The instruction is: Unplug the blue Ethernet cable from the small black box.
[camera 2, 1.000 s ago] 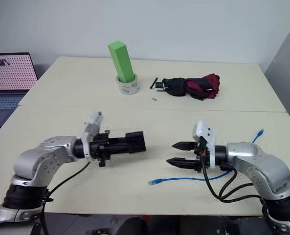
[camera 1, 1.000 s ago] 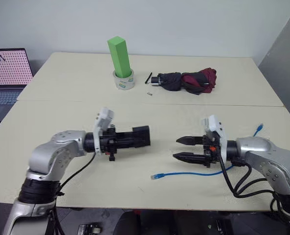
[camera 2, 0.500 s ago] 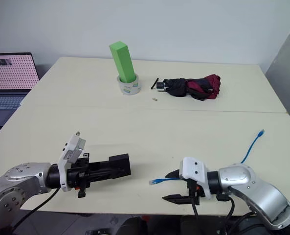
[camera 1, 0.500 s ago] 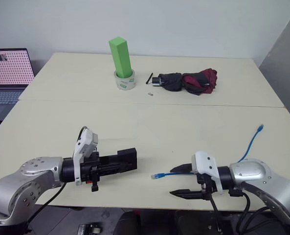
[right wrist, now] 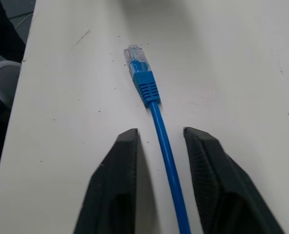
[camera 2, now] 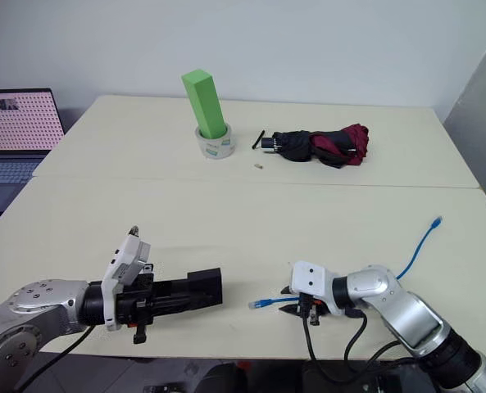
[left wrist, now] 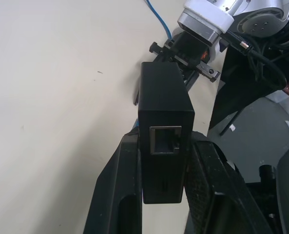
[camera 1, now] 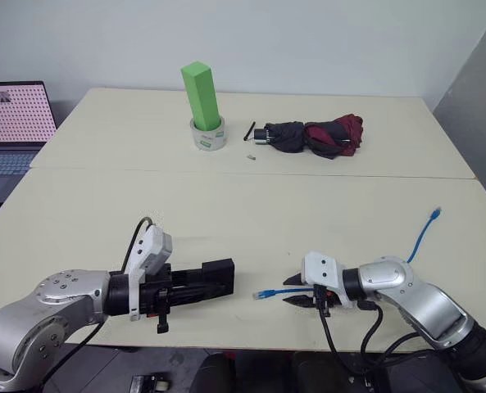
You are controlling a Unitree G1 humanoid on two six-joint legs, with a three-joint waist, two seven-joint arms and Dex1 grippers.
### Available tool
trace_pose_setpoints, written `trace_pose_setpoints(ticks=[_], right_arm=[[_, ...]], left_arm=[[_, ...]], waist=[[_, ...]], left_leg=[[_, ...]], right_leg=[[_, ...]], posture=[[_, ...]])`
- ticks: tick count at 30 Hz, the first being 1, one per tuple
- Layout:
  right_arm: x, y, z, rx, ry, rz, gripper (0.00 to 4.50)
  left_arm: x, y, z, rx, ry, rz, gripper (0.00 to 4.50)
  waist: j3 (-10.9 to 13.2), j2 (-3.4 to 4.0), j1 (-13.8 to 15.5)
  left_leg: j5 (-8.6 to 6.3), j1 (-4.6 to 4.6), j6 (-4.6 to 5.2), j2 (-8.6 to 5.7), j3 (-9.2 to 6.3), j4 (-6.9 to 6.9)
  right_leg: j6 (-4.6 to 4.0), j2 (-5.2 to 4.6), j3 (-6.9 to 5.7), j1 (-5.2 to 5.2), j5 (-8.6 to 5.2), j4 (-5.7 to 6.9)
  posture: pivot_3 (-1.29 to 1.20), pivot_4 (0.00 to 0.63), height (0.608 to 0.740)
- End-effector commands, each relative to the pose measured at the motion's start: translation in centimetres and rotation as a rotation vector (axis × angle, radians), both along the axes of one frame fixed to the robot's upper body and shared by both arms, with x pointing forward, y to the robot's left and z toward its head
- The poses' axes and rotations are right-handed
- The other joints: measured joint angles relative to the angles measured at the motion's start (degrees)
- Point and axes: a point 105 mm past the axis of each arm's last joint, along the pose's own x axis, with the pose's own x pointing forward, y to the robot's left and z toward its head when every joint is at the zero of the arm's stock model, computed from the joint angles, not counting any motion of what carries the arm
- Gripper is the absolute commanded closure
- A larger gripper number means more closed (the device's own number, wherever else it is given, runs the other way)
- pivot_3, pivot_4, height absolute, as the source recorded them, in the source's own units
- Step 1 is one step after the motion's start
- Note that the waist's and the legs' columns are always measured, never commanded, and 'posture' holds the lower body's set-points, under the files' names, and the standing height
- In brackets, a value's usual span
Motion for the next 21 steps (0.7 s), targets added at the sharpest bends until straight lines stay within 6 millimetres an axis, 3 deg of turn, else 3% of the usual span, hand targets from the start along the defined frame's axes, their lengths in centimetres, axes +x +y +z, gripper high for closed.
trace_pose_setpoints(ticks=[1,3,6,12,15,18,21], right_arm=[[0.4,-0.2,-0.2,-0.033,-0.056,0.003,4.06],[1.1,-0.4,0.2,-0.025,-0.102,-0.023,4.50],[3.0,-2.1,0.9,-0.036,-0.199,-0.114,4.50],[8.6,-9.2,4.2,-0.025,-0.379,-0.517,4.50],[10.4,-11.9,4.2,-0.031,-0.404,-0.679,4.50],[11.1,-12.6,3.0,-0.024,-0.355,-0.741,4.50],[11.4,-12.3,2.7,-0.003,-0.319,-0.758,3.93]], left_arm=[[0.3,-0.4,0.4,0.003,-0.054,-0.014,3.71],[0.6,-0.4,0.3,0.004,-0.064,-0.013,3.71],[1.4,-0.3,0.4,0.004,-0.090,0.006,3.71],[4.2,0.1,0.5,0.010,-0.179,0.093,3.71],[5.4,0.3,0.4,0.013,-0.211,0.129,3.71],[6.4,0.3,0.4,0.009,-0.238,0.165,3.71],[7.4,0.4,0.7,0.002,-0.271,0.203,3.71]], waist=[[0.00,0.00,0.01],[0.00,0.00,0.00],[0.00,0.00,0.01],[0.00,0.00,0.11],[0.00,0.00,0.06],[-0.01,-0.01,-0.07],[-0.01,0.00,-0.19]], left_leg=[[0.00,0.00,0.00,0.00,0.00,0.00],[0.00,0.00,0.00,0.01,0.00,0.00],[0.00,0.01,0.00,0.00,0.00,0.00],[0.01,-0.01,-0.01,-0.03,0.02,0.02],[0.07,-0.03,-0.12,-0.02,0.07,0.02],[0.09,-0.02,-0.15,0.01,0.10,-0.01],[0.09,0.00,-0.15,0.03,0.16,-0.03]], right_leg=[[0.00,0.00,-0.01,0.00,0.00,0.00],[0.00,0.00,-0.01,0.00,0.00,0.00],[0.00,0.00,-0.01,0.00,0.00,0.01],[0.00,-0.01,0.01,-0.01,0.00,0.02],[0.00,0.00,0.04,-0.05,0.00,0.05],[0.00,0.01,0.05,-0.08,0.00,0.09],[0.00,0.03,0.11,-0.09,0.00,0.11]], posture=[[0.00,0.150,0.740],[0.00,0.150,0.740],[0.00,0.150,0.740],[0.00,0.150,0.740],[0.00,0.150,0.740],[0.00,0.150,0.740],[0.00,0.150,0.740]])
